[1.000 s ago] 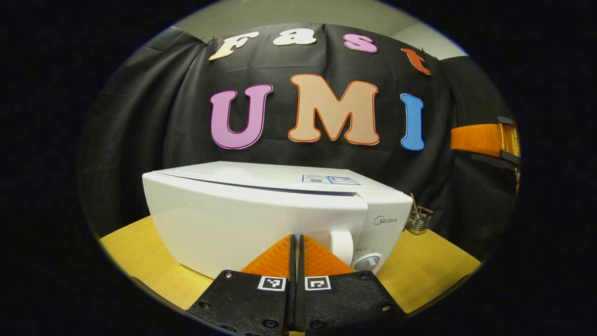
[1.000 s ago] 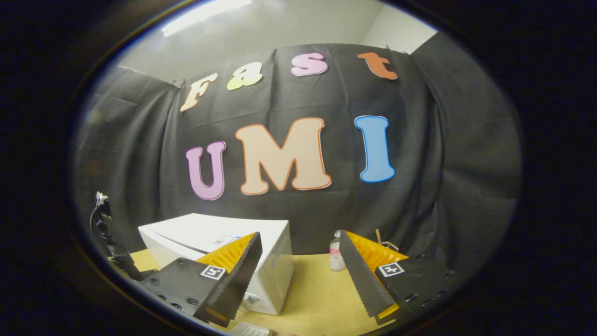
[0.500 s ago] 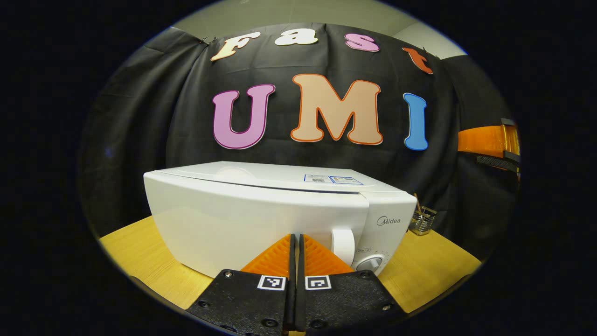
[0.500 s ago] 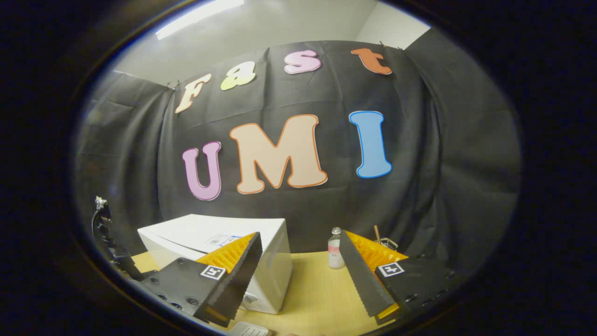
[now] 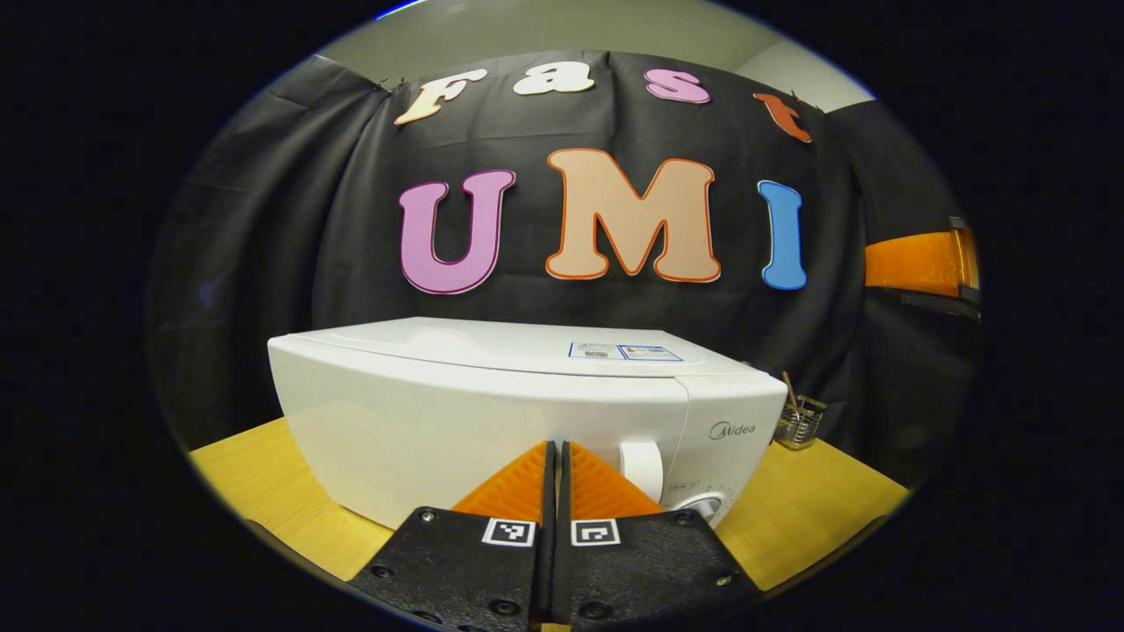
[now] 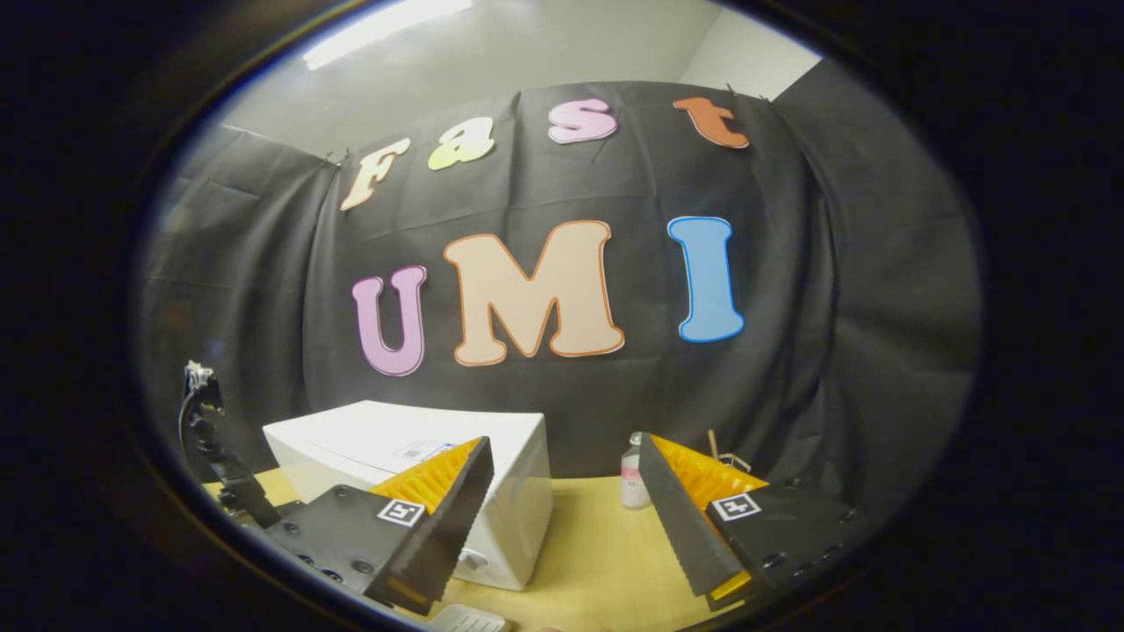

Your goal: Open the microwave oven with the left hand, put the food in, and close the microwave oven.

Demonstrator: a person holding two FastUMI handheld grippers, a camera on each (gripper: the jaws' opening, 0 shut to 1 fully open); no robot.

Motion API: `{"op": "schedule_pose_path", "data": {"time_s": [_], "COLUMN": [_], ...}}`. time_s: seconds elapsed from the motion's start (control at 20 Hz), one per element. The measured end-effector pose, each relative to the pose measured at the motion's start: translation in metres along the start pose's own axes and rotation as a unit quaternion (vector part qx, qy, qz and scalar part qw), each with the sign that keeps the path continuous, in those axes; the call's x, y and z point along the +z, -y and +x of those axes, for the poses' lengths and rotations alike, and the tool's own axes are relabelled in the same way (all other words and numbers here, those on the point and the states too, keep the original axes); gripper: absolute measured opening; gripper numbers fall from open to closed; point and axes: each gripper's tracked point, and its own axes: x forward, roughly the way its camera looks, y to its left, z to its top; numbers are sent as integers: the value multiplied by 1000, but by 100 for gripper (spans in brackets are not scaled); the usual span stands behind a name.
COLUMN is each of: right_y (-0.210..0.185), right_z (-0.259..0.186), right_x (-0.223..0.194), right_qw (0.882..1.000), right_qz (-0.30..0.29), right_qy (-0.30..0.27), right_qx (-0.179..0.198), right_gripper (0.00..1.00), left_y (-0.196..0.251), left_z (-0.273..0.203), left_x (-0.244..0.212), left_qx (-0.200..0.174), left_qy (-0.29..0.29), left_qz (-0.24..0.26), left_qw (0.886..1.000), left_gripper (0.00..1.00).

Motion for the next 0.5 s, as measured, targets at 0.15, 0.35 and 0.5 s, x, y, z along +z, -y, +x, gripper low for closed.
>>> {"op": "schedule_pose_path", "data": {"time_s": [0.15, 0.35, 0.5], "right_y": [-1, 4, 10], "right_z": [0, -2, -6], "right_x": [-1, -1, 14], "right_qw": [1000, 1000, 1000], "right_qz": [-4, -13, -16], "right_qy": [0, -1, 4], "right_qx": [5, -3, -15], "right_gripper": [96, 96, 100], "left_y": [0, -12, -19], "left_z": [0, -13, -31], "left_x": [1, 6, 17], "left_qx": [-6, 5, -1], "left_qy": [-5, -19, -27], "left_qz": [-1, 11, 28], "left_qw": [1000, 1000, 999], "left_gripper": [1, 5, 11]}}
